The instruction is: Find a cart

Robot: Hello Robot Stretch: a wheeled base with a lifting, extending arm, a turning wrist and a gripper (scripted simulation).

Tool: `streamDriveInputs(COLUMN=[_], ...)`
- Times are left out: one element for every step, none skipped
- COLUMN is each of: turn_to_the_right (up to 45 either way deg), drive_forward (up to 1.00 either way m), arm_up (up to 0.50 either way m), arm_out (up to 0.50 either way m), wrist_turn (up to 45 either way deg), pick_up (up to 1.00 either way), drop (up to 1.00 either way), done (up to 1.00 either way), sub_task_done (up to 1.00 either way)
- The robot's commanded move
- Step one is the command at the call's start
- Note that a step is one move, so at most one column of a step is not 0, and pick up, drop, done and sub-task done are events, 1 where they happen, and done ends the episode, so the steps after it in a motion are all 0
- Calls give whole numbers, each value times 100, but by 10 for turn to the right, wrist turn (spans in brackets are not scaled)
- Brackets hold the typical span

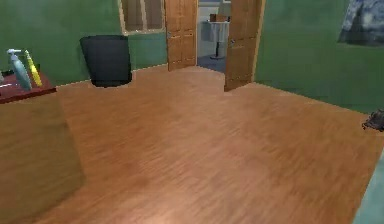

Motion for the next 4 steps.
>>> streamDriveInputs(turn_to_the_right=[30,0,0,0], drive_forward=[0,100,100,100], arm_up=[0,0,0,0], arm_out=[0,0,0,0], wrist_turn=[0,0,0,0], pick_up=[0,0,0,0], drop=[0,0,0,0], done=[0,0,0,0], sub_task_done=[0,0,0,0])
